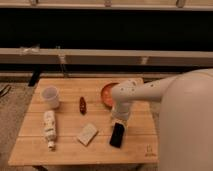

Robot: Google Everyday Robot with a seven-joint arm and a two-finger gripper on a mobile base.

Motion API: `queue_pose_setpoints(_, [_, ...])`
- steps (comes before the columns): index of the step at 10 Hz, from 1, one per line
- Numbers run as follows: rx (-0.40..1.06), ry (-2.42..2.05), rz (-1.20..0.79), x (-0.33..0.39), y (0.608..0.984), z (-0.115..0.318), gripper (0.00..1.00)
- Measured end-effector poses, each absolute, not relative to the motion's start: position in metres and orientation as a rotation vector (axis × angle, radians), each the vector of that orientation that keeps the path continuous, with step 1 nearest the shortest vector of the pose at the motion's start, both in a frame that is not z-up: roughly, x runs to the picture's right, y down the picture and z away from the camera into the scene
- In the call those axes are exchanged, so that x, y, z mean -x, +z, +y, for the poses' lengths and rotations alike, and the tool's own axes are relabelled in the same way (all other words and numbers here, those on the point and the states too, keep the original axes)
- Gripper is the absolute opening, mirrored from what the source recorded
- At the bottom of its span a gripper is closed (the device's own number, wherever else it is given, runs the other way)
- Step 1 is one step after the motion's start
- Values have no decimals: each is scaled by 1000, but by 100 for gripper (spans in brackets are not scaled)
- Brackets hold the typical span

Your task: Place the eraser on the white sponge

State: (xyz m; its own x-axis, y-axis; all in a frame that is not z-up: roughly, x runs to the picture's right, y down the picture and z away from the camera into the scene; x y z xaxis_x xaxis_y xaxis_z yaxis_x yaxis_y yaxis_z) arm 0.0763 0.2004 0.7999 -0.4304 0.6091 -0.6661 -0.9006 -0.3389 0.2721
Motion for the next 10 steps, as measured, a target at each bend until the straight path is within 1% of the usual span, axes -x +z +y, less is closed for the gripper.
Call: queue_pose_setpoints(10, [648,1925,899,-78,819,233,65])
